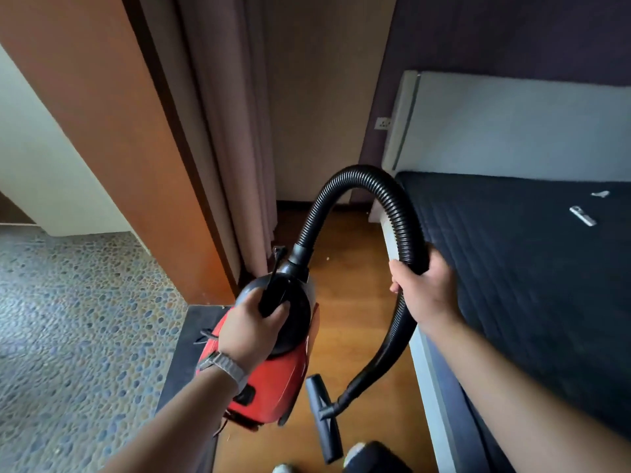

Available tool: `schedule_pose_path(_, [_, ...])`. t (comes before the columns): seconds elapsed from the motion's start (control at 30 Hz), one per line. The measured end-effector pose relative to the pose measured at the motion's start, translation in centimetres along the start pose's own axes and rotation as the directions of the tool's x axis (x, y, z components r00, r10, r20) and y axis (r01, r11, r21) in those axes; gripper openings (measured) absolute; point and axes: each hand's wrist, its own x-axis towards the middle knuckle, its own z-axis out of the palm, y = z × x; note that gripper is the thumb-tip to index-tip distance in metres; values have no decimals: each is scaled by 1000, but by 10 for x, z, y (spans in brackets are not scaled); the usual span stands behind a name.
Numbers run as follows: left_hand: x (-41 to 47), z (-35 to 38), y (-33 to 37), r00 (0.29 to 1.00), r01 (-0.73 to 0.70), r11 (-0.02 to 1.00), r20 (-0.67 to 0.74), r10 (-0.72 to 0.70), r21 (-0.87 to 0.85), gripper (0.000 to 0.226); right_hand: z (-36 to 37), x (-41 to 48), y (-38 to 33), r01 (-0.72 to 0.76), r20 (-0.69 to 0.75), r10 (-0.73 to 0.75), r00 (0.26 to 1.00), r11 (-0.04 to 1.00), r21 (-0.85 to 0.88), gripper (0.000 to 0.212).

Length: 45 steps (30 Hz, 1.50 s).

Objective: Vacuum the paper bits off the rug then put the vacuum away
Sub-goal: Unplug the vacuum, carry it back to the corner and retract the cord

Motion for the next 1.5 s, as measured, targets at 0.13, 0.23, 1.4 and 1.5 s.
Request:
schedule_pose_path(0.13, [53,20,12,999,-24,997,30,22,72,22,9,49,9,-40,-24,40,999,999,5,11])
schedule_pose_path(0.23, [88,39,22,1000,4,996,24,-6,90,22,18,90,28,-65,-15,66,998,997,39,10])
schedule_pose_path(1.4, [524,242,123,970,230,973,81,-230,12,28,107,618,97,-223,179,291,940,919,-325,19])
schedule_pose_path(1.5, [555,253,124,958,268,963,103,-266,-6,32,115,647,105,-232,183,306,934,911,-340,19])
